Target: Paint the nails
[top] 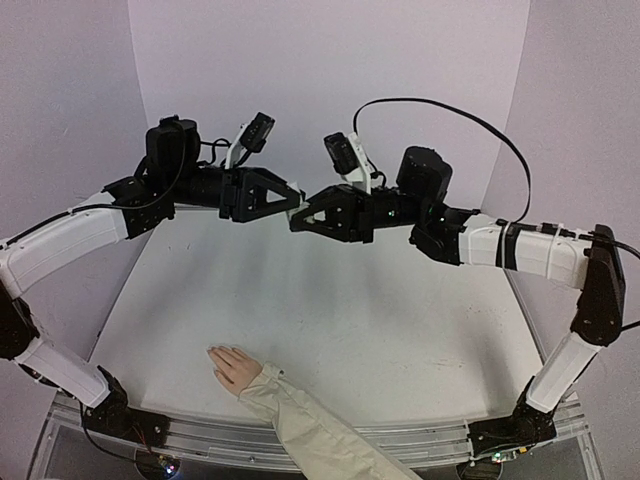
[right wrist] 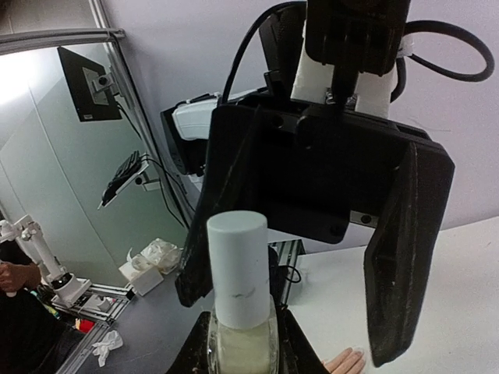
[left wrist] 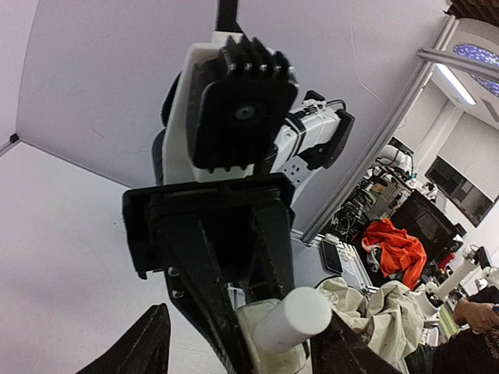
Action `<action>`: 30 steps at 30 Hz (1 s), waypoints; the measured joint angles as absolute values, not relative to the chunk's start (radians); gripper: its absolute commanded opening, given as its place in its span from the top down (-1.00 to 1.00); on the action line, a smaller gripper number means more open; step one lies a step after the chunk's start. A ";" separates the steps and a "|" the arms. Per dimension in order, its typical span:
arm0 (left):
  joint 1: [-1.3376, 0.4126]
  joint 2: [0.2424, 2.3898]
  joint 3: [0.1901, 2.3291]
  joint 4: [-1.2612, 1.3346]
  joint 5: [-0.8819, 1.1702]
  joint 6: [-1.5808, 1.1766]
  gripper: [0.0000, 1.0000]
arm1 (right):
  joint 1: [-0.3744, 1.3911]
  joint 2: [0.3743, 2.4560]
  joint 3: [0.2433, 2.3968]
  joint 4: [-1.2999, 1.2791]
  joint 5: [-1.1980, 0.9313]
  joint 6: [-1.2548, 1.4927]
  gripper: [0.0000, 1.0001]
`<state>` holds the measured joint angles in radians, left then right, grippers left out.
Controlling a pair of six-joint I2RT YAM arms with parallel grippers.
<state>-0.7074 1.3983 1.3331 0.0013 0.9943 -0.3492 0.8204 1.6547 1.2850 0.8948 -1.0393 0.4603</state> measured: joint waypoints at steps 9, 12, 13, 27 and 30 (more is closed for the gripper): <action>-0.708 1.402 1.361 0.019 1.056 -0.364 0.07 | 0.820 1.721 1.294 0.959 -1.099 0.529 1.00; -0.708 1.406 1.366 0.020 1.060 -0.368 0.23 | 0.820 1.721 1.294 0.966 -1.103 0.533 1.00; -0.708 1.409 1.369 0.023 1.063 -0.369 0.29 | 0.820 1.721 1.294 0.970 -1.103 0.533 1.00; -0.691 1.431 1.369 -0.001 0.865 -0.323 1.00 | 0.823 1.686 1.293 0.812 -0.780 0.370 1.00; -0.694 1.442 1.373 -0.028 0.669 -0.301 1.00 | 0.878 1.662 1.287 0.719 -0.407 0.279 1.00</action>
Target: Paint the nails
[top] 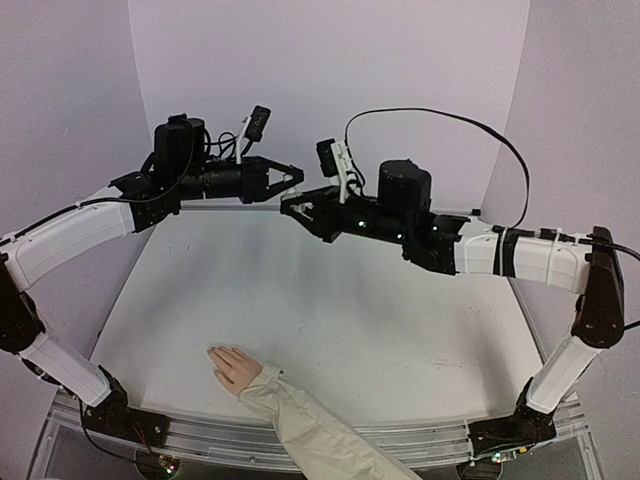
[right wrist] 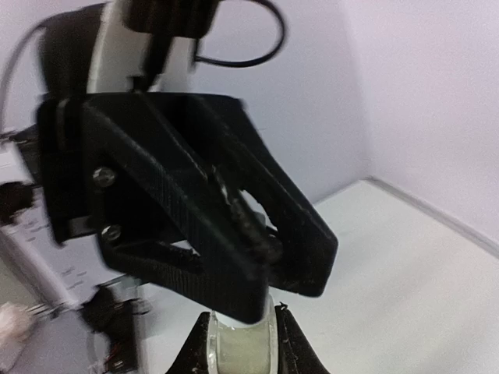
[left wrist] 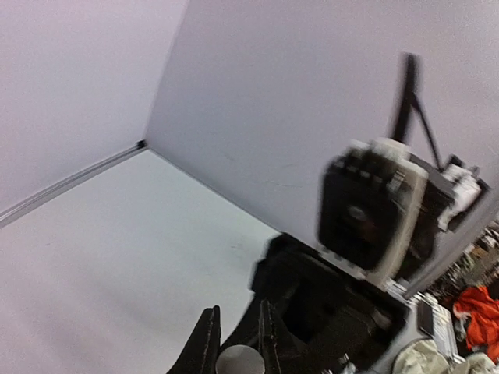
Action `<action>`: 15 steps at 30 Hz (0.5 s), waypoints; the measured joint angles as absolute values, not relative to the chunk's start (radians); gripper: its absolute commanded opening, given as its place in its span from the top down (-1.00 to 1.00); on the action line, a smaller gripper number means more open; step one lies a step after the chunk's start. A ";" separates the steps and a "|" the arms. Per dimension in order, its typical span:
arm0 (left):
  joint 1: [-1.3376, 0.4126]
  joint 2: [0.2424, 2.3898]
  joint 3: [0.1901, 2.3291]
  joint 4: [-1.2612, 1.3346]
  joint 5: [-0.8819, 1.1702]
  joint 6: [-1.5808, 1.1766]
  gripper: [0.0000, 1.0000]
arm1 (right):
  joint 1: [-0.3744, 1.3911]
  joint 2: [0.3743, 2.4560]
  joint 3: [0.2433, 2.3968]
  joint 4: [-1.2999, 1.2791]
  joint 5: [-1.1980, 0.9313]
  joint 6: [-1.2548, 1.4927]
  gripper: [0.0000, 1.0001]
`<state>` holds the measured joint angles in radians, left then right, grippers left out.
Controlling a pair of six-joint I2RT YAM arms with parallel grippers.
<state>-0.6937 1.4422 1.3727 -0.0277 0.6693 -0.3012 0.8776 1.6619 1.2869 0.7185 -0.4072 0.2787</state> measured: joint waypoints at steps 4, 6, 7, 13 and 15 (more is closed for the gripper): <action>-0.740 1.493 1.429 -0.125 0.391 -0.311 0.83 | 1.002 1.682 1.291 0.668 0.185 0.166 1.00; -0.760 1.527 1.462 -0.156 0.305 -0.319 0.58 | 1.033 1.710 1.302 0.676 0.353 0.125 1.00; -0.765 1.543 1.476 -0.169 0.279 -0.324 0.43 | 1.042 1.729 1.309 0.682 0.417 0.107 1.00; -0.752 1.568 1.512 -0.262 0.257 -0.348 -0.43 | 0.972 1.752 1.314 0.711 0.436 0.055 1.00; -0.733 1.563 1.509 -0.265 0.291 -0.353 -0.54 | 0.918 1.732 1.289 0.730 0.329 0.057 1.00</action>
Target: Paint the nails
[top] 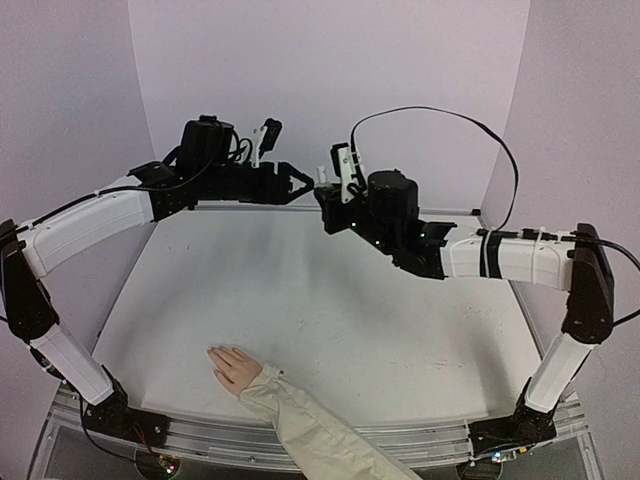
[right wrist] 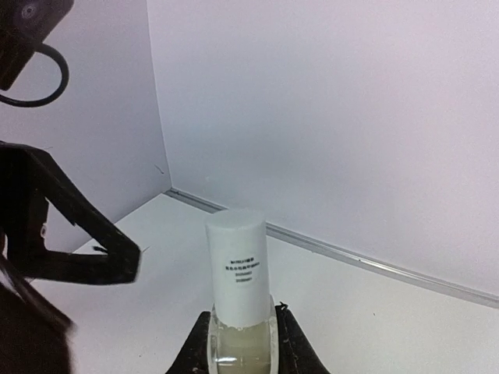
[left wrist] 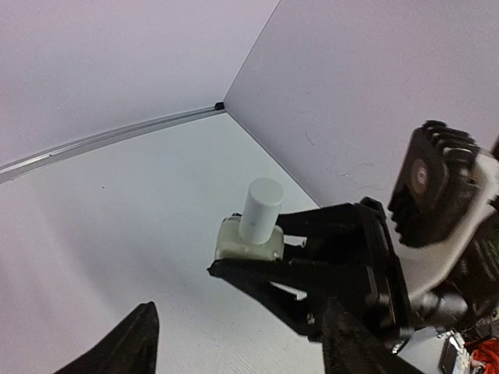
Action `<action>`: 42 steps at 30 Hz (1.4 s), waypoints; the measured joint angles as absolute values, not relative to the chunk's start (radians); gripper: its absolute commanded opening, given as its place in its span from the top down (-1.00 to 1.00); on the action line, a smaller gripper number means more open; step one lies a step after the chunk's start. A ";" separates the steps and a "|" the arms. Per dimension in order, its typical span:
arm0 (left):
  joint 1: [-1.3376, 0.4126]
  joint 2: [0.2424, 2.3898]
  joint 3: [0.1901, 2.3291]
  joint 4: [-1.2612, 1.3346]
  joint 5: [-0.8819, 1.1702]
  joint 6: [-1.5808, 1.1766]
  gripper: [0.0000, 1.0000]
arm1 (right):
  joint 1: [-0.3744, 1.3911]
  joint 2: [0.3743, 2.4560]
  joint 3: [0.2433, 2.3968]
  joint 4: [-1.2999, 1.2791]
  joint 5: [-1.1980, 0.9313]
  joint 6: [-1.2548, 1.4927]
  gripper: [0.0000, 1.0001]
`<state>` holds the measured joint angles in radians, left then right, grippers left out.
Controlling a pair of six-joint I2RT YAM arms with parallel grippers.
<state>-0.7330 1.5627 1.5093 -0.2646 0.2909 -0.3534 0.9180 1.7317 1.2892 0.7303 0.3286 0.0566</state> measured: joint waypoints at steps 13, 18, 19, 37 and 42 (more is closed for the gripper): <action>-0.643 1.519 1.503 -0.146 0.848 -0.394 -0.52 | 0.612 1.578 1.152 0.799 -0.772 0.290 1.00; -0.673 1.548 1.543 -0.109 0.999 -0.389 -0.35 | 0.629 1.643 1.173 0.937 -1.056 0.468 1.00; -0.680 1.554 1.551 -0.105 1.011 -0.389 -0.30 | 0.632 1.650 1.173 0.952 -1.088 0.490 1.00; -0.717 1.612 1.591 -0.084 1.021 -0.393 -0.36 | 0.630 1.689 1.194 1.018 -1.219 0.596 1.00; -0.727 1.633 1.591 -0.088 0.991 -0.395 -0.03 | 0.640 1.689 1.194 1.025 -1.217 0.596 1.00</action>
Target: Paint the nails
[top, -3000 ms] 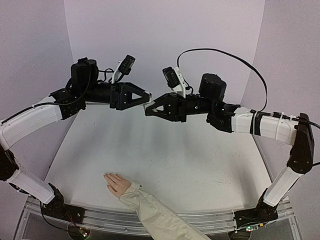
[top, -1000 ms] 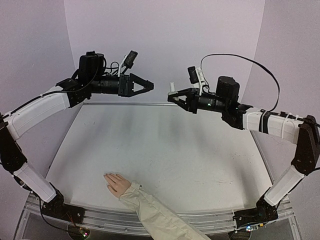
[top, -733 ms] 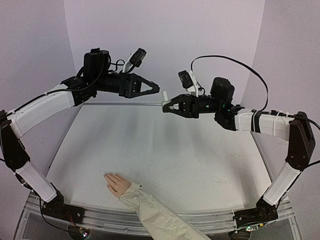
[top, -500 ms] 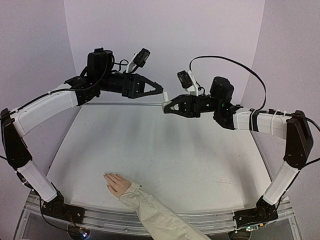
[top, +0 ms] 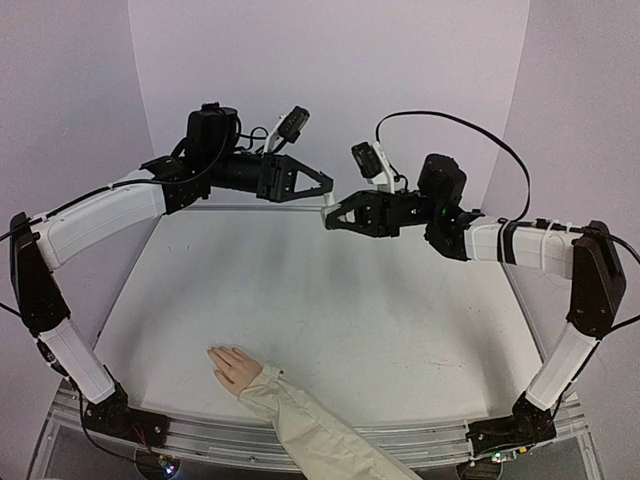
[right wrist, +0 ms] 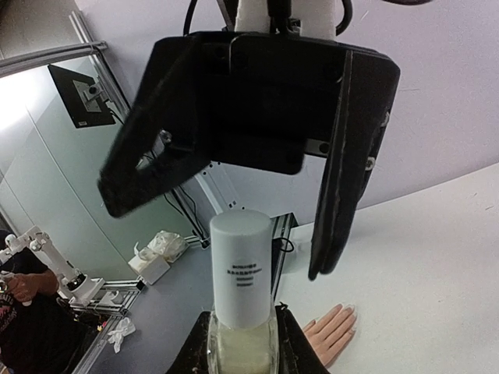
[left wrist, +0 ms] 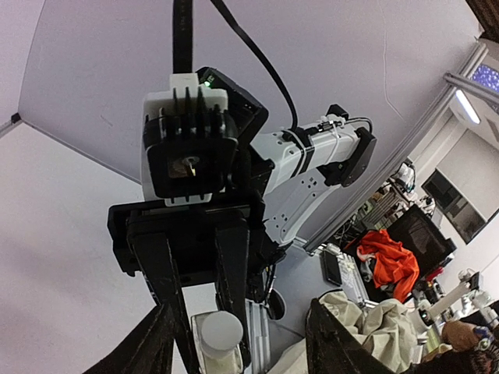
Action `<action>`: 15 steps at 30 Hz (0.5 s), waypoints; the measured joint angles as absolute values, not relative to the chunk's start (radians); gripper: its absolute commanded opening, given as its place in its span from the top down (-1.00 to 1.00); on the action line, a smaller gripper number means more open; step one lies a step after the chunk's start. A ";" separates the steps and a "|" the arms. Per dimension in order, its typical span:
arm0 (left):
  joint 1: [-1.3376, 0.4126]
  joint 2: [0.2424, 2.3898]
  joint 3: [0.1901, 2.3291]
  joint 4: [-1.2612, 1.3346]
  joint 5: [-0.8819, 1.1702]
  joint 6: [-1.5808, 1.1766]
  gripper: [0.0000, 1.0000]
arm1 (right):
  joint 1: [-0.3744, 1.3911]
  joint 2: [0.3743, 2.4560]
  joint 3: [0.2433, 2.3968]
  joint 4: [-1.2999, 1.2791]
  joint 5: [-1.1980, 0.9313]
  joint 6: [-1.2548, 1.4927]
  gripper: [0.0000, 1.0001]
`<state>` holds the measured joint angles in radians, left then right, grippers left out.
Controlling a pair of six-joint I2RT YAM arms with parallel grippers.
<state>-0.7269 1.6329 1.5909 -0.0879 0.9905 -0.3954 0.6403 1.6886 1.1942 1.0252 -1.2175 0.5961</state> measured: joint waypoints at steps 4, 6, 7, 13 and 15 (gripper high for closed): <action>-0.739 1.639 1.591 -0.115 0.969 -0.385 0.21 | 0.643 1.689 1.194 1.026 -1.211 0.595 1.00; -0.744 1.639 1.594 -0.139 0.955 -0.371 0.34 | 0.643 1.689 1.194 1.026 -1.207 0.595 1.00; -0.748 1.639 1.601 -0.163 0.938 -0.355 0.38 | 0.643 1.689 1.194 1.026 -1.205 0.595 1.00; -0.759 1.639 1.622 -0.238 0.876 -0.297 0.74 | 0.643 1.689 1.194 1.024 -1.180 0.585 1.00; -0.758 1.637 1.623 -0.250 0.852 -0.278 0.87 | 0.644 1.689 1.194 1.005 -1.163 0.572 1.00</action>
<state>-0.7582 1.6375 1.6230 -0.2501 0.8520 -0.2783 0.6441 1.6886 1.1942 1.0046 -1.1633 0.5724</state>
